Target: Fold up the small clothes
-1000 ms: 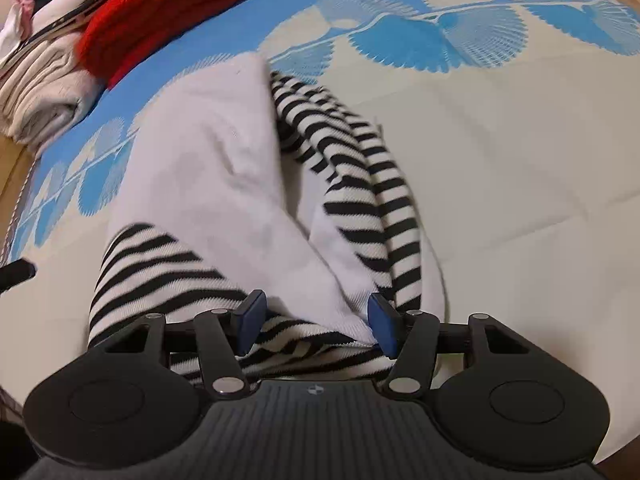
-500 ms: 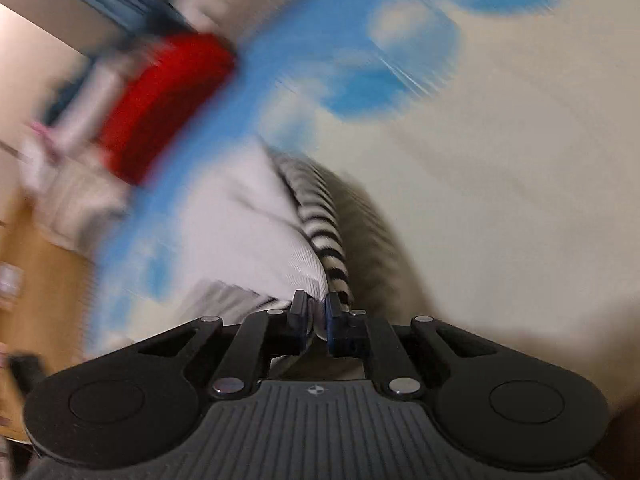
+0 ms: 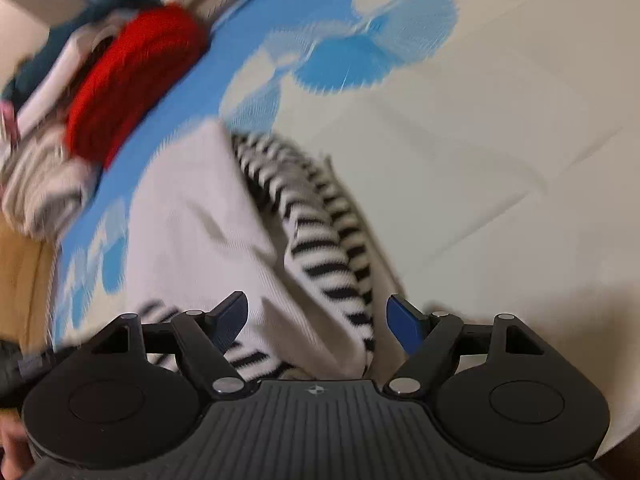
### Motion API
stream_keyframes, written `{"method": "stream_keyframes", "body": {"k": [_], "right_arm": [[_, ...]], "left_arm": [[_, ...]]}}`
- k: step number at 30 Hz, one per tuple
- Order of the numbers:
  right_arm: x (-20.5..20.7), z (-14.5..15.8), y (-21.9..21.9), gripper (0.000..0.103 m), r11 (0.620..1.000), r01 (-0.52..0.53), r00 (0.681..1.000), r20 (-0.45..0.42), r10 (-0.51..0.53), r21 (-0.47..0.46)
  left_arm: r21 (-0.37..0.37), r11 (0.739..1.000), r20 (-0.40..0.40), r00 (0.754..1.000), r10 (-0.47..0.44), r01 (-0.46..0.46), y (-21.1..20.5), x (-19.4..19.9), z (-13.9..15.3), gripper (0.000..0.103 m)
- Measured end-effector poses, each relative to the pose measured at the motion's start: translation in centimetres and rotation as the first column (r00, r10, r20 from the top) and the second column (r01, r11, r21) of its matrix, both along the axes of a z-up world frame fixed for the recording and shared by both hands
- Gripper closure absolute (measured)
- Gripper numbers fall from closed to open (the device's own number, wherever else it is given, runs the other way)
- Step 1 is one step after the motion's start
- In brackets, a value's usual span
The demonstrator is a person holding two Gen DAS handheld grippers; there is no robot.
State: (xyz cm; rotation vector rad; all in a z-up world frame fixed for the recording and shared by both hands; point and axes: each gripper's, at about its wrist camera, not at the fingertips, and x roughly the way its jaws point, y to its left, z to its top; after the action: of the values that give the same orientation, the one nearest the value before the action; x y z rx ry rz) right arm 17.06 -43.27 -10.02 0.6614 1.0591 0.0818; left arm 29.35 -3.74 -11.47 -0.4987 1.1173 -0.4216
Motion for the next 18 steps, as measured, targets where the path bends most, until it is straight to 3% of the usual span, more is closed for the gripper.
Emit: {"method": "stream_keyframes", "body": {"k": [4,8,9,10,11,13,15,18], "right_arm": [[0.7,-0.9,1.4,0.026,0.993,-0.086,0.996,-0.034,0.083,-0.082],[1.0,-2.2,1.6,0.033,0.989,-0.089,0.992,-0.095,0.078,-0.117],[1.2,-2.2,1.8,0.037,0.987,-0.097,0.992,-0.097,0.085,-0.128],[1.3,-2.1,2.2,0.049,0.985,-0.109,0.991,-0.093,0.097,-0.133],[1.4,-2.0,2.4,0.054,0.985,-0.116,0.990,-0.093,0.105,-0.125],[1.6,-1.8,3.0,0.071,0.987,-0.113,0.990,-0.096,0.102,-0.116],[1.9,-1.6,3.3,0.078,0.991,-0.096,0.992,-0.095,0.087,-0.091],[2.5,-0.5,4.9,0.081,0.995,-0.100,0.993,-0.059,0.098,-0.025]], "left_arm": [[-0.109,0.992,-0.086,0.995,0.053,-0.062,0.4,2.5,-2.4,0.021],[-0.205,0.976,-0.132,0.990,0.042,-0.068,-0.5,3.8,-4.4,0.016],[-0.226,0.971,-0.149,0.988,0.043,-0.077,-0.6,4.1,-5.0,0.015],[-0.244,0.966,-0.169,0.984,0.048,-0.089,-0.6,4.3,-5.6,0.014],[-0.264,0.959,-0.189,0.980,0.053,-0.102,-0.6,4.6,-6.2,0.015],[-0.296,0.950,-0.197,0.979,0.045,-0.103,-0.5,4.8,-6.6,0.029],[-0.261,0.964,-0.150,0.989,0.011,-0.050,-0.5,5.3,-5.0,0.051],[-0.209,0.977,-0.093,0.996,0.012,-0.032,1.1,6.0,-1.6,0.056]]}}
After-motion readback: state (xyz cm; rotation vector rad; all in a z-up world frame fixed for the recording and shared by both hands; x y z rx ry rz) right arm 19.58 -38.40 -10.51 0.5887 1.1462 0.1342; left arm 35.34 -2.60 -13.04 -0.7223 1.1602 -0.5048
